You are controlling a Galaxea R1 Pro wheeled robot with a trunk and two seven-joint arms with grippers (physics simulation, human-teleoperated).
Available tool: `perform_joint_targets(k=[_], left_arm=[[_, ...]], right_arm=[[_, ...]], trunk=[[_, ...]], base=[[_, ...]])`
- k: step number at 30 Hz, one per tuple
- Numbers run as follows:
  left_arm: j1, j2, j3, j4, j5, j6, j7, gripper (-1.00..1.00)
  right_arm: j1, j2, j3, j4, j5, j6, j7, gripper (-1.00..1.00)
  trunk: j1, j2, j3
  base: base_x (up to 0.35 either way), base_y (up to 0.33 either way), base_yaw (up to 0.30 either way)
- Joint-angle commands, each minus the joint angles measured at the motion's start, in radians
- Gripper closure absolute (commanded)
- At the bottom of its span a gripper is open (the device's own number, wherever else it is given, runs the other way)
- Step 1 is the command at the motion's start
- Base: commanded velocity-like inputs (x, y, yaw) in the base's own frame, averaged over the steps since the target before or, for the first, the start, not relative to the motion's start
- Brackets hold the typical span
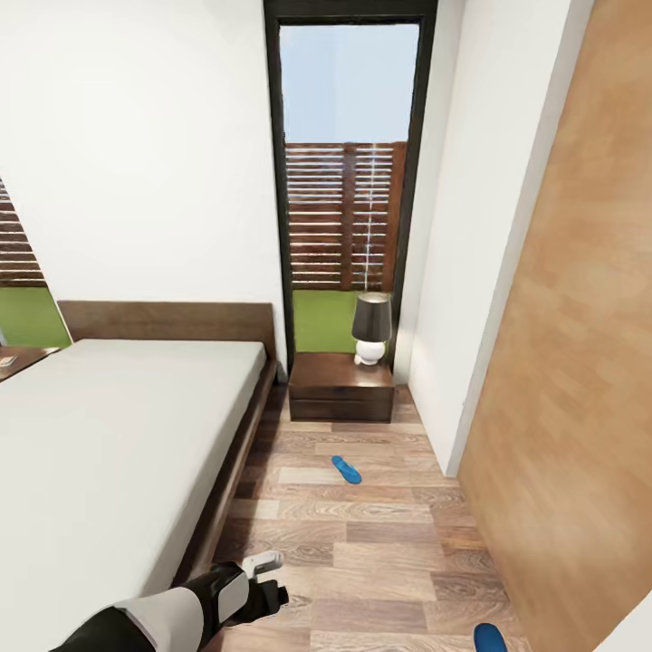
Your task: In the bedroom, move the book from the bed onto either nightstand, and place the two sandals side by side next to the bed.
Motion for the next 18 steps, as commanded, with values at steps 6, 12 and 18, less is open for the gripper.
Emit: perform_joint_targets(k=[6,12,18], left_arm=[[-0.001,-0.001,-0.008,0.002,0.011,0.002,0.001,-1.0],[-0.001,-0.001,-0.008,0.002,0.011,0.002,0.001,-1.0],[-0.001,-0.002,-0.008,0.002,0.011,0.002,0.001,-1.0]], right_arm=[[-0.001,0.0,0.008,0.003,-0.012,-0.002,0.009,1.0],[-0.001,0.0,0.008,0.003,-0.012,-0.002,0.009,1.0],[-0.001,0.0,0.008,0.003,-0.012,-0.002,0.009,1.0]], trunk=[[0.001,-0.002,-0.002],[0.001,-0.002,-0.002],[0.001,-0.002,-0.002]], base=[[0.34,0.0,0.0],[0.34,0.0,0.0],[0.34,0.0,0.0]])
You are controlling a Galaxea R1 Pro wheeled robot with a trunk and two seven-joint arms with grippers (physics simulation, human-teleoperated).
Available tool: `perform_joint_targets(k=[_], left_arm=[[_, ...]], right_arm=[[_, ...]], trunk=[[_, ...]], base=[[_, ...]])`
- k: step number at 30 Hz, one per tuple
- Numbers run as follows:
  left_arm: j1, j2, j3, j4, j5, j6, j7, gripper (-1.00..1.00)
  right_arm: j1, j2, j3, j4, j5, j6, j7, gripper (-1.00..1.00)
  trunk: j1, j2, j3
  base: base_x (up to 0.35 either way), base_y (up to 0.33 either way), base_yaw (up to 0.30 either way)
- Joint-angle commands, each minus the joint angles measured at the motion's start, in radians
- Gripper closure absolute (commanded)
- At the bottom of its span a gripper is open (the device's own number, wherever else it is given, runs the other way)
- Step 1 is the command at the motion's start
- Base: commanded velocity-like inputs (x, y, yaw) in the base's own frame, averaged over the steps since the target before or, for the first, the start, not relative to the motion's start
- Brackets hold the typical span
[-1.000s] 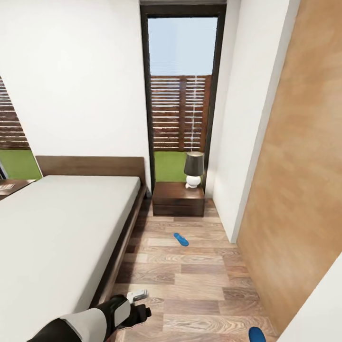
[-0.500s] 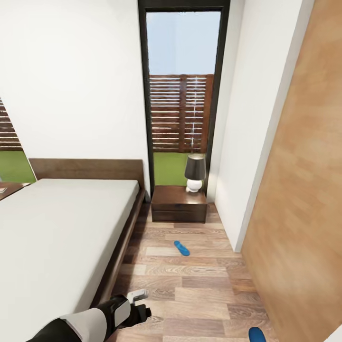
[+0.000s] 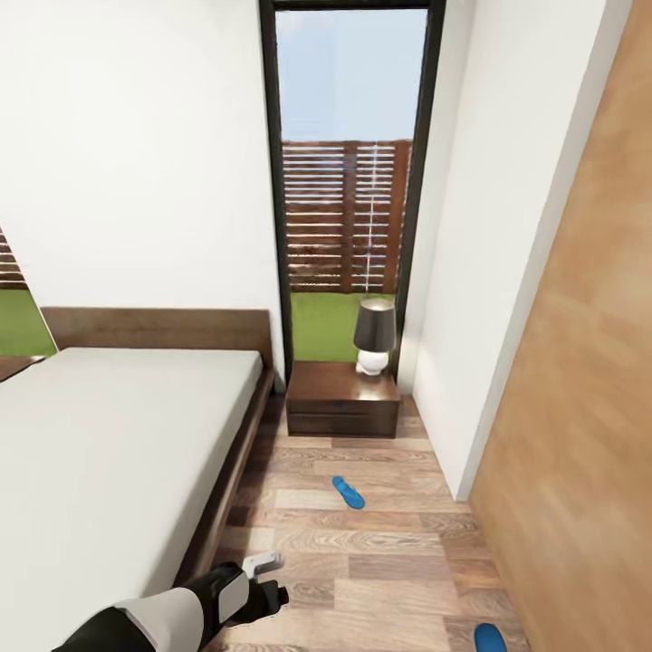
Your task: In the bedroom, move the book from the bed onto either nightstand, and place the two sandals side by side next to the bed.
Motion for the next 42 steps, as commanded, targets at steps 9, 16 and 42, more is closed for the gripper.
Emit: perform_joint_targets(k=[9,16,42], left_arm=[[-0.002,-0.001,-0.008,0.002,0.011,0.002,0.001,-1.0],[-0.002,-0.001,-0.008,0.002,0.011,0.002,0.001,-1.0],[-0.002,-0.001,-0.007,0.002,0.011,0.002,0.001,-1.0]], right_arm=[[-0.001,0.0,0.008,0.003,-0.012,-0.002,0.009,1.0],[-0.001,0.0,0.008,0.003,-0.012,-0.002,0.009,1.0],[-0.001,0.0,0.008,0.003,-0.012,-0.002,0.008,1.0]], trunk=[[0.001,-0.002,-0.002],[0.001,-0.002,-0.002],[0.001,-0.002,-0.002]], base=[[0.34,0.0,0.0],[0.34,0.0,0.0],[0.34,0.0,0.0]])
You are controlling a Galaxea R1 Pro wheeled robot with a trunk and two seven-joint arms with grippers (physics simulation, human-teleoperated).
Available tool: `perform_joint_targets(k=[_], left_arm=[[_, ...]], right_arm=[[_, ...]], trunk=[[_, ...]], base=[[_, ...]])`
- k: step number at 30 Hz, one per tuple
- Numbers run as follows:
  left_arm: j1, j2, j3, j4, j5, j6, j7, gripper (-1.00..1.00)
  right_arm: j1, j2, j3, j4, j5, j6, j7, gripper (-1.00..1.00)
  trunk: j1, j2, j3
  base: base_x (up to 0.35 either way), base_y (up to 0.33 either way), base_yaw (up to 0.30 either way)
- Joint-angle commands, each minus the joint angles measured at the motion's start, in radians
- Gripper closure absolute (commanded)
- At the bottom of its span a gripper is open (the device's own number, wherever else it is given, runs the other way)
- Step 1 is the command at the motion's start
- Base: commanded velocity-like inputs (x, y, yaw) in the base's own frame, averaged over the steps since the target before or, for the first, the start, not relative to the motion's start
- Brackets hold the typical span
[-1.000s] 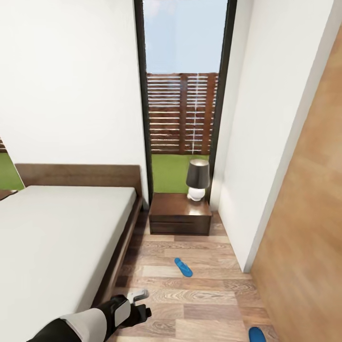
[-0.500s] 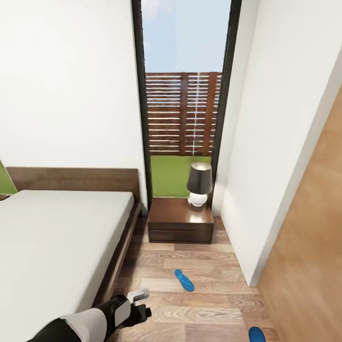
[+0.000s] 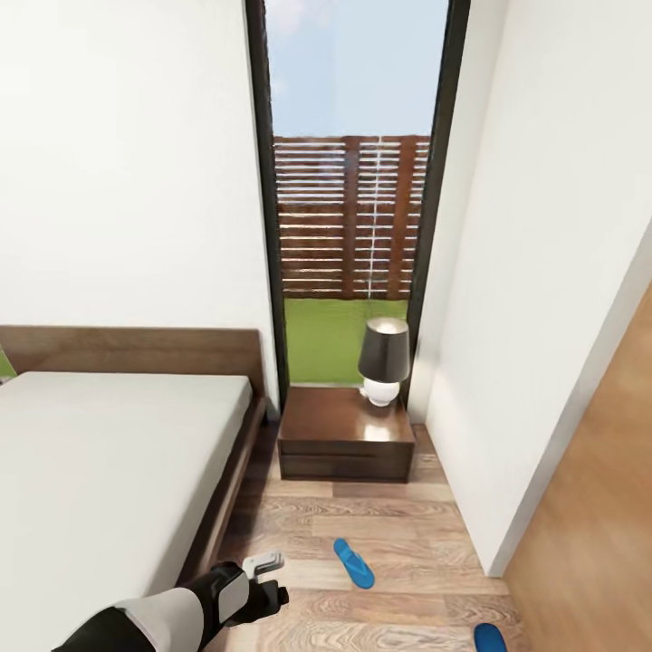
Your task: In the bedroom, move the book from the bed onto either nightstand, and place the two sandals side by side next to the bed.
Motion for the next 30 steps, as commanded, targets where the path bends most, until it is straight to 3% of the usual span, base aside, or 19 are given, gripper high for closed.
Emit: perform_joint_targets(k=[1,16,30], left_arm=[[-0.002,-0.001,-0.008,0.002,0.011,0.002,0.001,-1.0],[-0.002,0.0,-0.008,0.002,0.011,0.002,0.0,-1.0],[-0.002,0.001,-0.008,-0.003,0.009,0.002,-0.002,-1.0]], right_arm=[[-0.001,0.0,0.008,0.003,-0.012,-0.002,0.009,1.0],[-0.001,0.0,0.008,0.003,-0.012,-0.002,0.009,1.0],[-0.002,-0.001,0.002,-0.005,-0.013,-0.002,0.022,1.0]], trunk=[[0.001,-0.002,-0.002],[0.001,-0.002,-0.002],[0.001,-0.002,-0.002]], base=[[0.34,0.0,0.0],[0.321,0.0,0.0],[0.026,0.0,0.0]])
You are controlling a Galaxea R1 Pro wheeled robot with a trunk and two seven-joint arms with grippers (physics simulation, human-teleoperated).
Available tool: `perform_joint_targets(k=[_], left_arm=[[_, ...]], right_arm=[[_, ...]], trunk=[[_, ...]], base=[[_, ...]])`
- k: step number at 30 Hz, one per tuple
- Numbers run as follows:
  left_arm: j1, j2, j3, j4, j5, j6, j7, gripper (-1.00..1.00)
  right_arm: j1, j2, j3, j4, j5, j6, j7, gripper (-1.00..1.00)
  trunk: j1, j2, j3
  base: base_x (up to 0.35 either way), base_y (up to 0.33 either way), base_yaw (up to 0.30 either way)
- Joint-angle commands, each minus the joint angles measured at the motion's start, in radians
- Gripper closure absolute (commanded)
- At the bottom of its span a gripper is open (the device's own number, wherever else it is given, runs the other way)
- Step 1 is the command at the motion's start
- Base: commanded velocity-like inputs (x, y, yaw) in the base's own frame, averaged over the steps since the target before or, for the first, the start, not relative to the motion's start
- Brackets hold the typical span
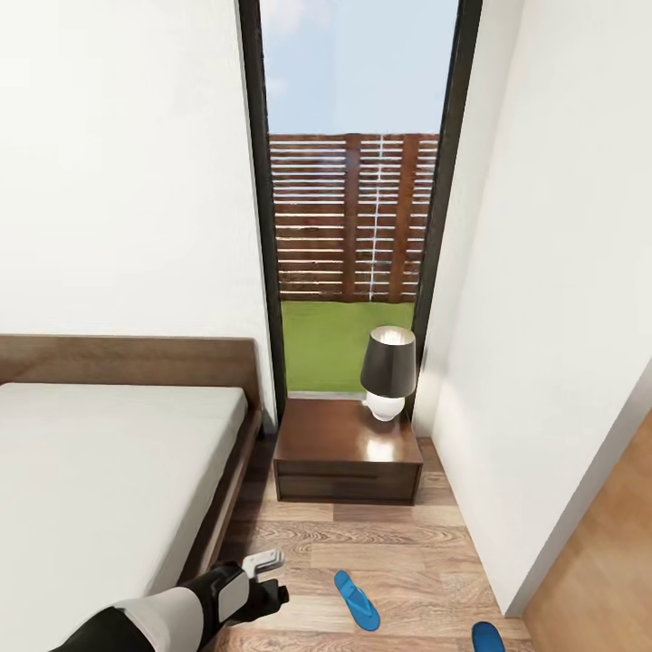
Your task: In the bedroom, move the book from the bed onto either nightstand, and place the two sandals side by side next to the bed.
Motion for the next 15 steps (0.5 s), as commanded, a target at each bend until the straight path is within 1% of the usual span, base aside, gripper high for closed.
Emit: perform_joint_targets(k=[1,2,3,7,8,9,10,12,13,14,15], left_arm=[[-0.001,-0.001,-0.008,0.001,0.01,0.002,0.0,-1.0],[-0.001,-0.002,-0.008,0.0,0.01,0.002,0.0,-1.0],[-0.002,-0.004,-0.009,-0.002,0.009,0.003,0.001,-1.0],[-0.002,-0.008,-0.01,-0.004,0.008,0.004,0.002,-1.0],[-0.002,-0.014,-0.01,-0.006,0.008,0.004,0.003,-1.0],[-0.001,-0.016,-0.01,-0.007,0.008,0.005,0.005,-1.0],[-0.002,-0.023,-0.01,-0.009,0.008,0.005,0.012,-1.0],[-0.001,-0.028,-0.01,-0.019,0.008,0.005,0.027,-1.0],[-0.002,-0.035,-0.009,-0.093,0.012,0.013,0.1,-1.0],[-0.002,-0.037,-0.009,-0.131,0.014,0.021,0.136,-1.0],[-0.002,-0.037,-0.009,-0.149,0.014,0.028,0.154,-1.0]], right_arm=[[-0.001,0.0,0.007,0.001,-0.012,-0.002,0.016,1.0],[-0.002,0.0,0.006,0.0,-0.012,0.0,0.035,1.0],[-0.008,0.0,0.006,-0.001,-0.011,0.005,0.077,1.0],[-0.032,-0.001,0.005,-0.007,-0.011,0.026,0.092,1.0],[-0.083,-0.001,0.005,-0.035,-0.011,0.076,0.097,1.0],[-0.097,-0.001,0.006,-0.046,-0.011,0.093,0.098,1.0],[-0.123,-0.001,0.006,-0.07,-0.011,0.127,0.099,1.0],[-0.147,-0.001,0.006,-0.094,-0.011,0.162,0.1,1.0],[-0.205,-0.002,0.006,-0.141,-0.011,0.232,0.101,1.0],[-0.233,-0.001,0.006,-0.151,-0.011,0.252,0.101,1.0],[-0.249,-0.001,0.005,-0.154,-0.011,0.262,0.101,1.0]], trunk=[[0.001,-0.002,-0.002],[0.001,-0.002,-0.002],[0.001,-0.002,-0.002],[0.001,-0.002,-0.002],[0.001,-0.002,-0.002],[0.001,-0.002,-0.002],[0.001,-0.002,-0.002],[0.001,-0.002,-0.002],[0.001,-0.002,-0.002],[0.001,-0.002,-0.002],[0.001,-0.002,-0.002]], base=[[0.0,0.0,0.0],[0.0,0.0,0.0],[0.0,0.0,0.0],[0.0,0.0,0.0],[0.0,0.0,0.0],[0.0,0.0,0.0],[0.0,0.0,0.0],[0.0,0.0,0.0],[0.0,0.0,0.0],[0.0,0.0,0.0],[0.0,0.0,0.0]])
